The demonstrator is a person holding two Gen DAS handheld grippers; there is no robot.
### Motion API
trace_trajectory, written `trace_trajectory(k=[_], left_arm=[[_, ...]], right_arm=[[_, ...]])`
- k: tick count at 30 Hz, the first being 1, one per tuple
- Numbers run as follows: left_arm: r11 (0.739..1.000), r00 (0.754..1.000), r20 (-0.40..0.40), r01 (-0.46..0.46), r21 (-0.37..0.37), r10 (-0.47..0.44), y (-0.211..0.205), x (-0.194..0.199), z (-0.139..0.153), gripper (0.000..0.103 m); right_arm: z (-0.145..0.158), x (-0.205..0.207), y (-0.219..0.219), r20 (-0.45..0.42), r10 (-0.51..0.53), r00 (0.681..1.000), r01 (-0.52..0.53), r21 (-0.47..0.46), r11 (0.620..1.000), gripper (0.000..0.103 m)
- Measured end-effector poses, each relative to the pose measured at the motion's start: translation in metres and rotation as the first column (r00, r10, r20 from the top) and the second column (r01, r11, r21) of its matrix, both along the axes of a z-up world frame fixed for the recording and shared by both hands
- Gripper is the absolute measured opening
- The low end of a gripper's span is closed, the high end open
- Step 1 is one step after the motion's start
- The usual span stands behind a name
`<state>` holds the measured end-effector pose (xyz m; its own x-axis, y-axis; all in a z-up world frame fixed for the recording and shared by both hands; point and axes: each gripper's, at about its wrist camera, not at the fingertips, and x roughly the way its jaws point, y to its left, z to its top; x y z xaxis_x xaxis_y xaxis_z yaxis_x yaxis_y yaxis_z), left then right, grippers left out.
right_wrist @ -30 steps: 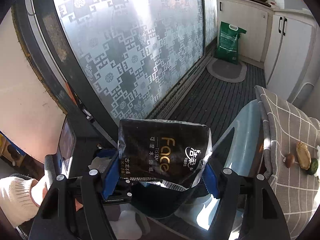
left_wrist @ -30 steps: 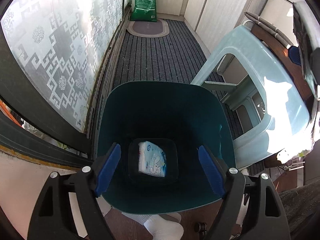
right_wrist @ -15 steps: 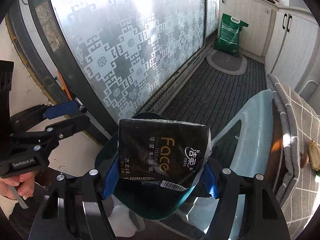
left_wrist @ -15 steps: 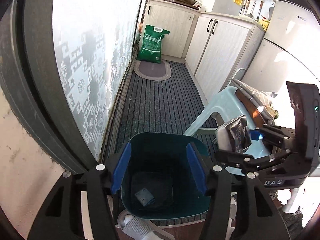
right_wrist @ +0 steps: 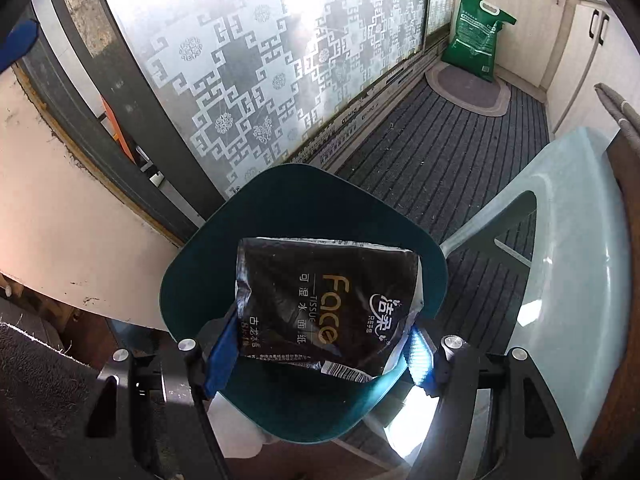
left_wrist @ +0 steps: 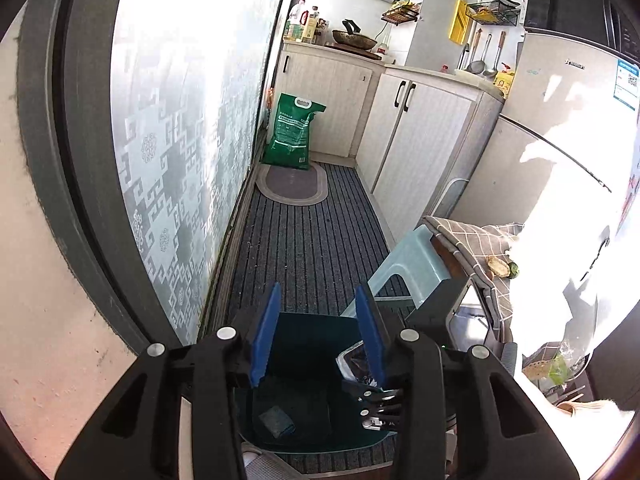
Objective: Collect trash
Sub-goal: 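Open the right tool to drop the black bag into the bin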
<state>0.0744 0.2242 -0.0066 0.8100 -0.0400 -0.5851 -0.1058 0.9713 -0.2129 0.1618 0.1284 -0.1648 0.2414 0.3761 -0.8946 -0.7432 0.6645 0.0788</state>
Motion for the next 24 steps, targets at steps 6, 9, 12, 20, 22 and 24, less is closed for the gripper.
trace_trajectory(k=[6,9,12,20,22,24], left_arm=[[1.0,0.998,0.063,0.006,0.006,-0.007,-0.01,-0.007,0.028,0.041],[1.0,0.996,0.085,0.012,0.0,-0.012,-0.012,-0.008,0.035,0.042],[1.0,0.995,0.095,0.025,-0.01,-0.024,-0.016,-0.008,0.037,0.046],[1.0,0.993,0.118,0.028,-0.01,-0.026,-0.019,-0.008,0.048,0.049],[0.999,0.991,0.135,0.03,-0.018,-0.027,-0.019,-0.009,0.052,0.052],[0.999,0.988,0.15,0.036,-0.019,-0.033,-0.021,-0.009,0.057,0.053]], right_arm=[[-0.025,-0.002,0.01,-0.001,0.019,1.0,-0.019,-0.067,0.998,0.077],[-0.026,-0.007,0.011,0.002,0.031,1.0,-0.031,-0.075,0.997,0.079],[-0.012,-0.009,0.008,0.024,0.037,0.999,-0.036,-0.043,0.998,0.079],[0.065,-0.017,-0.009,0.131,0.009,0.991,-0.023,0.107,0.994,0.069],[0.083,-0.018,-0.018,0.166,-0.008,0.986,-0.015,0.135,0.991,0.063],[0.101,-0.018,-0.03,0.192,-0.024,0.981,-0.008,0.166,0.986,0.058]])
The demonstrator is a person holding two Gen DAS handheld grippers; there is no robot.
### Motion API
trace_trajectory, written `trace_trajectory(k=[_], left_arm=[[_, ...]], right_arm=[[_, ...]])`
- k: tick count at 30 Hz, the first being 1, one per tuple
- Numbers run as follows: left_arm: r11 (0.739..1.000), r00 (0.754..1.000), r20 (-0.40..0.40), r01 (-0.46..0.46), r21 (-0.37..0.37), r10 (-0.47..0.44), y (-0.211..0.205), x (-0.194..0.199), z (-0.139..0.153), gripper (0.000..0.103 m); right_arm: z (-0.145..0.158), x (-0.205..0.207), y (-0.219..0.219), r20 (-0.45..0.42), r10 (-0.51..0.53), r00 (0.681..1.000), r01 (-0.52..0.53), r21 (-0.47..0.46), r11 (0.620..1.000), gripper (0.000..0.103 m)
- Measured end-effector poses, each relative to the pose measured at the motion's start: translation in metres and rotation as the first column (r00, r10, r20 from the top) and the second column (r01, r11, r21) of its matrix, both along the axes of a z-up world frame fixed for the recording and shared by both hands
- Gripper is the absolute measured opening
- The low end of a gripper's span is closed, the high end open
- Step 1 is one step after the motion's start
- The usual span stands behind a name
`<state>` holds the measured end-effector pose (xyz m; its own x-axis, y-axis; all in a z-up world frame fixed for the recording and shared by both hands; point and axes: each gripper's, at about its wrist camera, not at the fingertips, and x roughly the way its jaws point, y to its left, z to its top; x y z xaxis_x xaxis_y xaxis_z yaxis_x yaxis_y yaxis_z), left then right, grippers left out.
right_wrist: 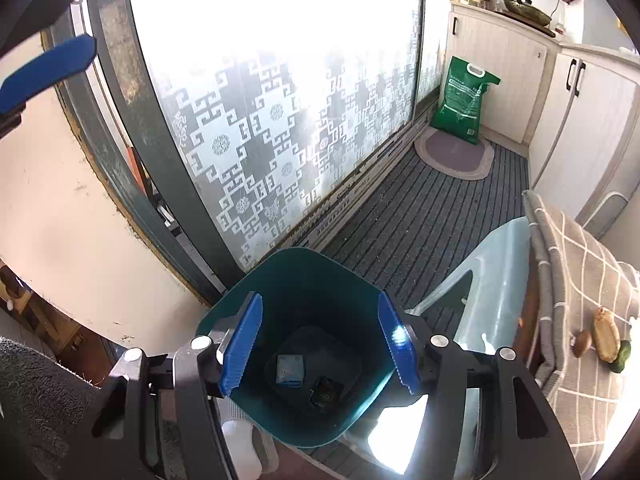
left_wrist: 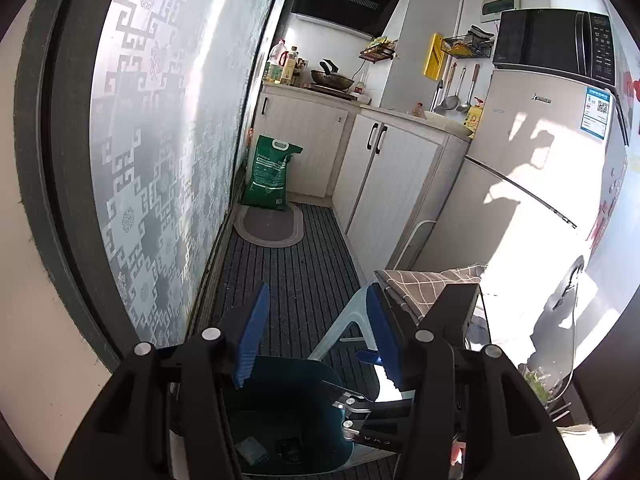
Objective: Collect trash
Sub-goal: 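Open the right tool to drop the black bag into the bin, then grasp the crumpled paper with the right tool while the left tool grasps the small round fruit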
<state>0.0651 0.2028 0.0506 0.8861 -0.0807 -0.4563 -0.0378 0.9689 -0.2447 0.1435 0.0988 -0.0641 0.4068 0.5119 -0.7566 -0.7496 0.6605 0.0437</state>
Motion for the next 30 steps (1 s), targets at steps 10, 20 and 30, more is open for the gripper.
trace_trajectory(k=[10,20,30], left_arm=[[0.997,0.997,-0.022,0.075,0.035,-0.074,-0.039,0.023,-0.003,0.06],[0.973,0.977,-0.085,0.204,0.112,-0.195,-0.104,0.066,-0.029,0.061],[0.857,0.882,-0.241,0.458,0.236,-0.405,-0.188,0.113,-0.073,0.058]], right_arm=[[0.064,0.012,-0.085,0.098,-0.126,0.987,0.114,0.114,0.987,0.055],[0.071,0.039,-0.179,0.119,-0.298,0.947,0.283,0.127,0.951,0.055],[0.052,0.055,-0.258,0.086,-0.408,0.909,0.399,0.107,0.911,0.055]])
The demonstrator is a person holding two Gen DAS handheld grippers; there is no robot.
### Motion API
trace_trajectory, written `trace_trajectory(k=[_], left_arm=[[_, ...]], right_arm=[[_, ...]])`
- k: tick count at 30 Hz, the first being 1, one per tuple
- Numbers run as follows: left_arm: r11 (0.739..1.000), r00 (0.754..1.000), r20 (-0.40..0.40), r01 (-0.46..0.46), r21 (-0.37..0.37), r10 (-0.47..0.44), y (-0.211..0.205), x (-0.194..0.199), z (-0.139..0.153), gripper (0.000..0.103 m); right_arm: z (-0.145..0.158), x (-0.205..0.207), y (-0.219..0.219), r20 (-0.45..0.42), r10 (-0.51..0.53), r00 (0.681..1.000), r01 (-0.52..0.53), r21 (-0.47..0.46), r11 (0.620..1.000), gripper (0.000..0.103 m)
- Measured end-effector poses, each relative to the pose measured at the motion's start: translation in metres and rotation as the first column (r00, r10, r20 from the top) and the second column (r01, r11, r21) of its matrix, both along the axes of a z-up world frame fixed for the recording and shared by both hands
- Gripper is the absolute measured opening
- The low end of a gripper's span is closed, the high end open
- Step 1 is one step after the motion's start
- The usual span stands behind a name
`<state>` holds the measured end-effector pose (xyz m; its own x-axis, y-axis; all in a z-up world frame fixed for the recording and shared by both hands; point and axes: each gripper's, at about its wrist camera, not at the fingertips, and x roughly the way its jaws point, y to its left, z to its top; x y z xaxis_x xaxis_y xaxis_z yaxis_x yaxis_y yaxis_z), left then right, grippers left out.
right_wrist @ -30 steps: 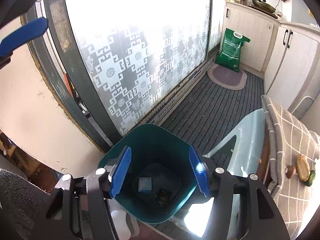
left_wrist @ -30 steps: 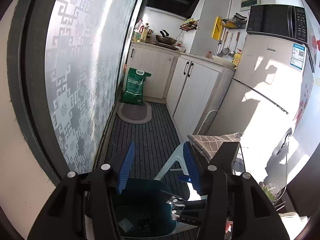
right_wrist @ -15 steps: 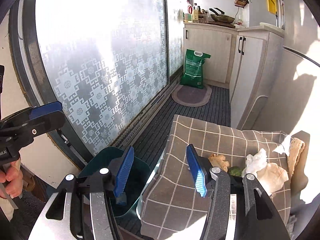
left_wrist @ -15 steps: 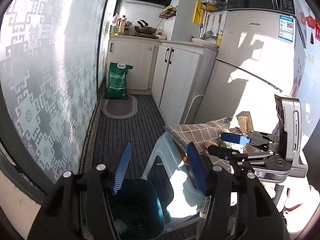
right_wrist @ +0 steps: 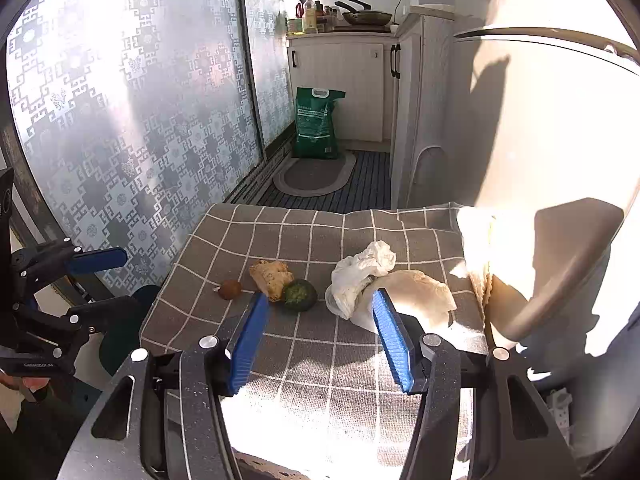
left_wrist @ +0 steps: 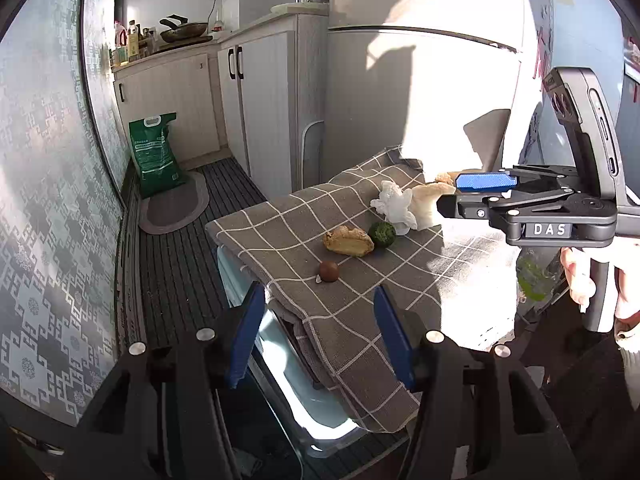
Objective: Collect trash
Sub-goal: 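Grasp the crumpled paper with the right tool while the left tool grasps the small round fruit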
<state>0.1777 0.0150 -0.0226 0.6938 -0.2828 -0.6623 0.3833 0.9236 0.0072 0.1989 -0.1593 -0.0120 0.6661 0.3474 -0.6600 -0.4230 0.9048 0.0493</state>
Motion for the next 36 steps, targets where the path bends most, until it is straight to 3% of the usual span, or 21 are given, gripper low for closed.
trace_trajectory(k=[5,13,21,25,28,36], left_arm=[[0.999,0.997,-0.063,0.044,0.023,-0.042,-0.014,0.023,-0.018,0.05],[0.992,0.993,-0.093,0.086,0.094,-0.077,-0.039,0.051,-0.036,0.048],[0.994,0.988,-0.136,0.081,0.067,-0.071,-0.038,0.075,-0.051,0.045],[0.995,0.987,-0.145,0.084,0.06,-0.074,-0.042,0.078,-0.054,0.036],[0.995,0.988,-0.142,0.071,0.067,-0.061,-0.045,0.078,-0.053,0.02],[0.998,0.99,-0.134,0.039,0.047,-0.032,-0.041,0.076,-0.051,0.018]], right_arm=[[-0.002,0.004,-0.025,-0.006,-0.016,1.0,0.016,0.008,1.0,0.054],[-0.002,0.008,-0.049,-0.011,-0.019,1.0,0.019,0.013,1.0,0.049],[-0.017,0.012,-0.062,-0.043,-0.027,0.999,0.027,0.0,1.0,0.049],[-0.022,0.012,-0.056,-0.044,-0.004,0.999,0.003,-0.016,1.0,0.049],[-0.026,0.015,-0.053,-0.048,0.0,0.999,-0.002,-0.025,1.0,0.05],[-0.04,0.028,-0.049,-0.037,-0.029,0.999,0.026,-0.087,0.996,0.055]])
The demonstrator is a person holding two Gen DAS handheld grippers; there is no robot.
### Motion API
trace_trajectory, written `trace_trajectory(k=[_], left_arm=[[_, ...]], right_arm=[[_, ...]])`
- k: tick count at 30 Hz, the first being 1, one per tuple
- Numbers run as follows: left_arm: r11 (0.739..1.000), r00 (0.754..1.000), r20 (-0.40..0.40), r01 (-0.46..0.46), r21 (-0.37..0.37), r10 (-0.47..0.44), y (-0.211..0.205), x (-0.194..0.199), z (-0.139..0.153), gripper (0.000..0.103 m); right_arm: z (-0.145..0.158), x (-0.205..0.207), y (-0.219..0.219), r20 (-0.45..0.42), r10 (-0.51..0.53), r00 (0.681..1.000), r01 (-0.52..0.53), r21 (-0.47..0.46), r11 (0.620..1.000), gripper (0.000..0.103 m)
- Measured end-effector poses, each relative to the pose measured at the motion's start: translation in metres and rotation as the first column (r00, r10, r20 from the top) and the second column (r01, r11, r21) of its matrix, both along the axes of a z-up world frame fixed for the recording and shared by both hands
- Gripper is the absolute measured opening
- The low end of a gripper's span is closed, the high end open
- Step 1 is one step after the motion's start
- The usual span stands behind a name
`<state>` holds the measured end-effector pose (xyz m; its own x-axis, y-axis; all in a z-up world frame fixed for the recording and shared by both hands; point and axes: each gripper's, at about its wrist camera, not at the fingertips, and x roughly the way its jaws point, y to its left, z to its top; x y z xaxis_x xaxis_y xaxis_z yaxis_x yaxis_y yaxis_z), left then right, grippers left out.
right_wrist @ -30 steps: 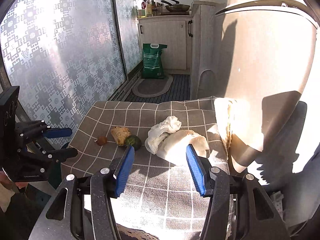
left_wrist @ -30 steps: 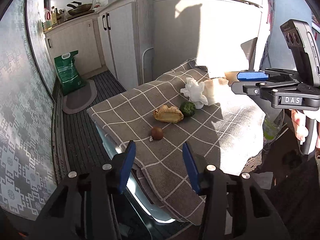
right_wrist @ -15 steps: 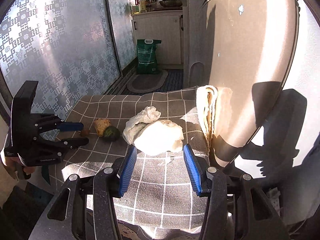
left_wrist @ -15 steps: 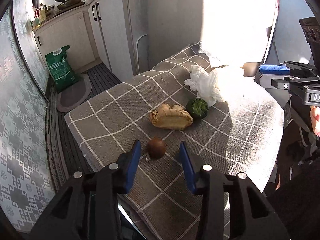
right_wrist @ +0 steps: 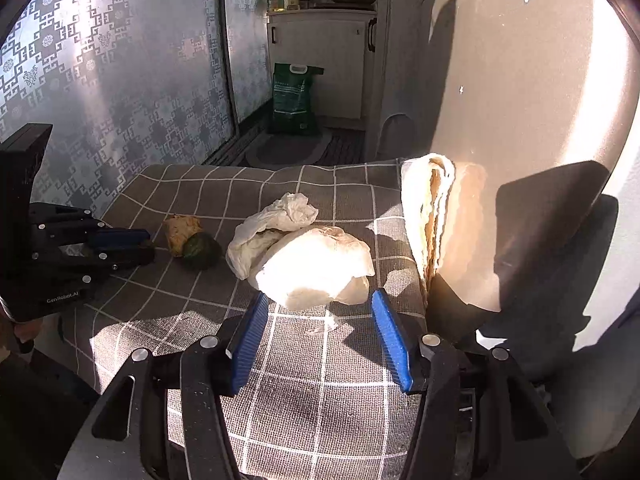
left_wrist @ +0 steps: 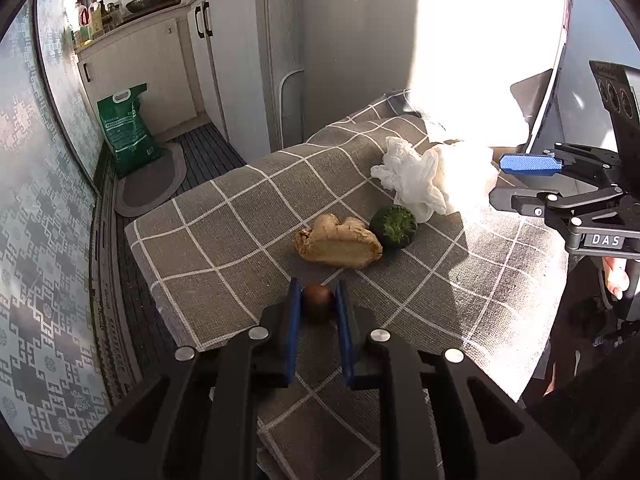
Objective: Collect trash
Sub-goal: 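Grasp the crumpled paper with the right tool while the left tool grasps the small round fruit, then carry both items over the bin and open both tools to drop them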
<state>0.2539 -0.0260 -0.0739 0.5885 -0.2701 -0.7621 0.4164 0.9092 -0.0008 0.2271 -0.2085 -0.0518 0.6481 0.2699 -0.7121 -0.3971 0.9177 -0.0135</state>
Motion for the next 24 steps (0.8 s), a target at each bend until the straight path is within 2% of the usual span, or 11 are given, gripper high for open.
trace_trajectory(k=[7,11,17,19,24], left_arm=[[0.999,1.0,0.01,0.003,-0.049,-0.002,0.004,-0.007,0.009,0.018],[0.997,1.0,0.023,0.012,-0.074,-0.011,0.003,-0.014,0.016,0.018],[0.995,0.999,0.051,0.019,-0.101,-0.013,0.009,-0.024,0.026,0.018],[0.994,0.998,0.057,0.016,-0.112,-0.01,0.011,-0.026,0.029,0.018],[0.992,0.996,0.084,0.004,-0.129,0.007,0.017,-0.034,0.038,0.018]], right_arm=[[-0.002,0.011,-0.005,-0.015,-0.021,1.0,0.022,0.061,0.998,0.052],[-0.006,0.015,0.0,-0.021,-0.028,0.999,0.029,0.049,0.998,0.05],[-0.011,0.018,0.005,-0.034,-0.026,0.999,0.027,0.037,0.999,0.034],[-0.008,0.018,0.007,-0.031,-0.021,0.999,0.022,0.039,0.999,0.022],[0.003,0.013,0.013,-0.009,-0.023,1.0,0.023,0.021,1.0,0.019]])
